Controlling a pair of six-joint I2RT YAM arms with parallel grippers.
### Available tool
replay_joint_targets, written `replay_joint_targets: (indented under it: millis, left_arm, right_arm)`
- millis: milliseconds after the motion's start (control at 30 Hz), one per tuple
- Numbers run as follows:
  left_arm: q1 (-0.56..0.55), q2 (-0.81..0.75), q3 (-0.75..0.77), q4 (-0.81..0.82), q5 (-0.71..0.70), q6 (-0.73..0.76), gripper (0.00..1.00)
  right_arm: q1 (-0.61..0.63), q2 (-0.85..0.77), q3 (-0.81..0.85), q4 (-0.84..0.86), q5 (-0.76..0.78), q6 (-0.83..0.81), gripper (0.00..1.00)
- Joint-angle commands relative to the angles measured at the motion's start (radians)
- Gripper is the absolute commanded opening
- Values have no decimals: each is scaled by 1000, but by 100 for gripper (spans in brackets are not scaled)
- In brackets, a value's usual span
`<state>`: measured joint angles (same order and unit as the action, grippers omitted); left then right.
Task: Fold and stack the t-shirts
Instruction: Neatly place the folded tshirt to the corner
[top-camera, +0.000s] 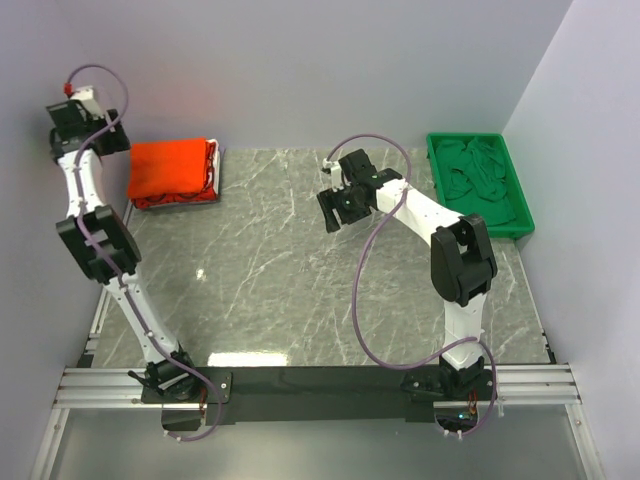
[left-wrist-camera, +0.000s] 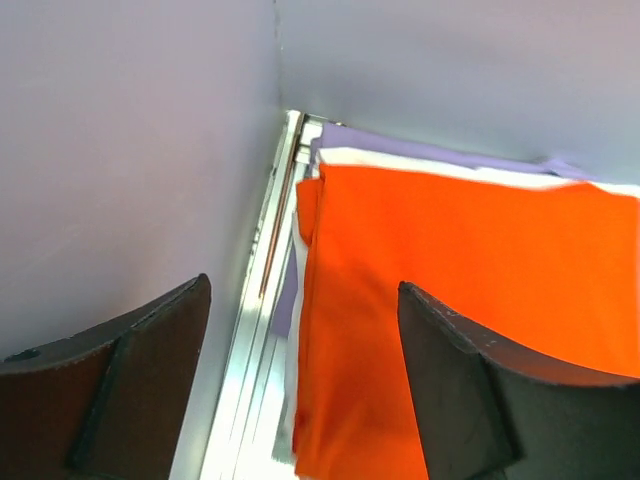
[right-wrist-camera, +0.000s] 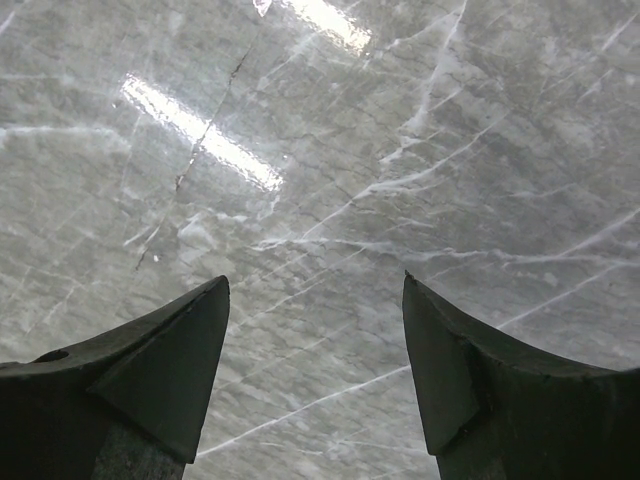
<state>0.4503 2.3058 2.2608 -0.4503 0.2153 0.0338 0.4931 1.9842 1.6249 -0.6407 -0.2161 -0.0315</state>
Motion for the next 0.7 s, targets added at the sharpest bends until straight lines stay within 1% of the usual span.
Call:
replay_joint_targets:
  millis: [0, 33, 67, 133, 167, 233, 267, 300, 333, 367, 467, 500, 567, 600, 667]
  left_arm:
    - [44, -178, -70, 22, 188, 15, 79]
    - [42, -212, -136, 22, 214, 18, 77]
    - [42, -224, -167, 22, 232, 12, 72]
    - [42, -247, -249, 30, 259, -20, 66]
    - [42, -252, -271, 33, 262, -28, 60]
    - [44, -261, -331, 41, 281, -90, 54]
    - [44, -266, -352, 47, 297, -98, 51]
    - [39, -275, -375, 50, 318, -106, 52]
    - [33, -301, -433, 73, 350, -120, 53]
    - [21, -321, -463, 76, 358, -114, 56]
    - [-53, -425, -581, 88, 340, -45, 60]
    - [-97, -484, -613, 84, 345, -7, 61]
    - [-157, -540, -690, 55, 325, 50, 62]
    - [-224, -565, -713, 39, 323, 72, 62]
    - [-298, -632, -786, 12, 314, 121, 63]
  right_arm:
    - [-7, -61, 6, 9, 23, -15, 77]
    - [-10, -67, 3, 9, 18, -16, 77]
    - [-10, -70, -5, 9, 15, -16, 77]
    - [-17, -74, -8, 3, -2, -16, 77]
    - [-22, -76, -7, 0, -11, -16, 76]
    - [-31, -81, -5, -17, -28, -13, 76]
    - [-47, -85, -5, -22, -52, -15, 76]
    - [-54, -96, -7, -30, -63, -16, 76]
    - [-60, -102, -7, -34, -69, -19, 76]
    - [-73, -108, -5, -42, -87, -22, 76]
    - [-102, -139, -13, -76, -130, -34, 76]
    - [-125, -157, -19, -91, -149, -45, 76]
    - [-152, -179, -40, -109, -170, -51, 76]
    - [-181, -203, -52, -119, -190, -53, 76]
    - [-215, -231, -80, -128, -201, -59, 76]
